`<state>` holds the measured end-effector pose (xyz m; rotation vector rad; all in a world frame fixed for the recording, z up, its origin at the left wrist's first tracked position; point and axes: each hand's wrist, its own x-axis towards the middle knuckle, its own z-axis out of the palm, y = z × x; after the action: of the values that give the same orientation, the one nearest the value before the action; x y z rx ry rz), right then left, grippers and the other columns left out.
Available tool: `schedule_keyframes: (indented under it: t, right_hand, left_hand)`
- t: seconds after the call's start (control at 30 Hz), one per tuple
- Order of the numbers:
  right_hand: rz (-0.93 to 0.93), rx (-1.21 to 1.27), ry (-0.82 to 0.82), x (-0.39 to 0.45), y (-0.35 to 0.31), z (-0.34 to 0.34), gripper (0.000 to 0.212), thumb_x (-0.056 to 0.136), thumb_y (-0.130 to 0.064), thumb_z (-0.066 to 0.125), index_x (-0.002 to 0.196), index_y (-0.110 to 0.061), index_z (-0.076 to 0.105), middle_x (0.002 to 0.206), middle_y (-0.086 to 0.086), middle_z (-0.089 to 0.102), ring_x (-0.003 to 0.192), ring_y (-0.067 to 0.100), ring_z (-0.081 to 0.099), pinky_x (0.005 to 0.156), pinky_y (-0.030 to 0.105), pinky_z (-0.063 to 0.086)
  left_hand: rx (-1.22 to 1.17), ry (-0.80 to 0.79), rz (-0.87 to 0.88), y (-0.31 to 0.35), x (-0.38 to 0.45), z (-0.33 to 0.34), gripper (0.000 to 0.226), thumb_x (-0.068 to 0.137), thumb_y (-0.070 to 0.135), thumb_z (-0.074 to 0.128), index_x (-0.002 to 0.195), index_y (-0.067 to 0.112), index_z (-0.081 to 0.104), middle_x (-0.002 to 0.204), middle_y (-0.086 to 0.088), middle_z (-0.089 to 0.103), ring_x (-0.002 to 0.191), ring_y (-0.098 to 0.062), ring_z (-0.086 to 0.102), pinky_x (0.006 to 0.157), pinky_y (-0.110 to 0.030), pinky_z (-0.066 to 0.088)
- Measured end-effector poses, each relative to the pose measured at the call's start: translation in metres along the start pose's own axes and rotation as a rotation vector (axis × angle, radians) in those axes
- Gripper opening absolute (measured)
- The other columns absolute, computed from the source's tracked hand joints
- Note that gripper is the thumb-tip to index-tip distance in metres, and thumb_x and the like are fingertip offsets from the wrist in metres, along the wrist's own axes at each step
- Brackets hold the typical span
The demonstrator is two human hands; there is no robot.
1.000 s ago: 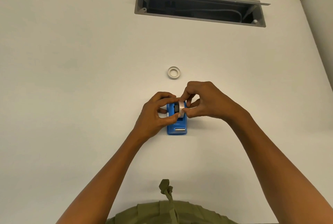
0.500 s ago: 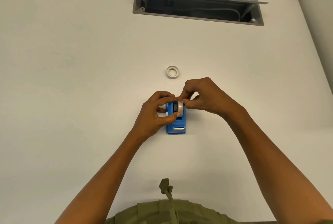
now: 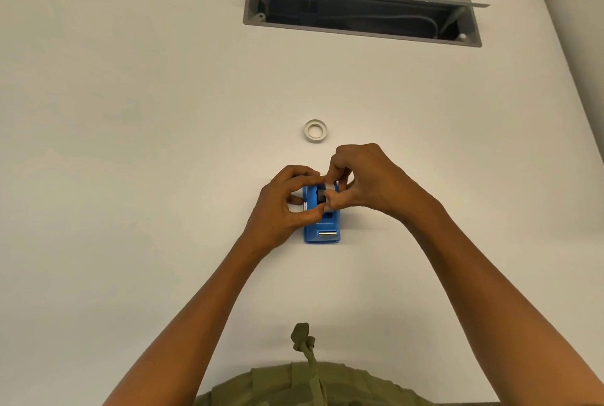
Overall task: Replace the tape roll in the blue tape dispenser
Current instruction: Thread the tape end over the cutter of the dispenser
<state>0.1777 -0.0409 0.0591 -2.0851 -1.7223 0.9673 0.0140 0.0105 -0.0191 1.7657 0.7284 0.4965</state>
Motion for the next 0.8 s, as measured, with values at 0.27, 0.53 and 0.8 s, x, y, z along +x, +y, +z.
schedule_keyframes:
  t: [0.27, 0.53, 0.8]
  right_hand:
    - [-0.038, 0.015, 0.009, -0.001, 0.003, -0.001, 0.014, 0.067, -0.008, 0.076, 0.077, -0.005, 0.068, 0.082, 0.008, 0.066, 0.076, 0.023, 0.064, 0.072, 0.047, 0.054]
    - [-0.009, 0.186, 0.205, -0.012, 0.013, 0.004, 0.009, 0.082, -0.016, 0.068, 0.089, -0.013, 0.074, 0.083, 0.001, 0.071, 0.076, 0.010, 0.065, 0.067, 0.013, 0.051]
    - [-0.078, 0.026, 0.289, -0.032, 0.005, 0.019, 0.018, 0.077, -0.018, 0.074, 0.093, -0.011, 0.075, 0.088, 0.009, 0.071, 0.074, 0.021, 0.064, 0.068, 0.040, 0.055]
  left_hand:
    - [0.000, 0.004, -0.004, -0.002, 0.000, 0.001, 0.041, 0.070, 0.029, 0.069, 0.110, 0.027, 0.059, 0.111, 0.010, 0.051, 0.097, -0.004, 0.055, 0.077, -0.013, 0.050]
    - [-0.014, 0.017, -0.004, -0.003, 0.000, 0.002, 0.041, 0.073, 0.018, 0.075, 0.103, 0.039, 0.056, 0.108, 0.016, 0.050, 0.096, -0.006, 0.056, 0.075, -0.009, 0.050]
    - [-0.033, 0.005, 0.009, -0.003, 0.001, 0.000, 0.039, 0.072, 0.025, 0.074, 0.105, 0.036, 0.057, 0.108, 0.016, 0.052, 0.098, -0.003, 0.056, 0.075, -0.012, 0.051]
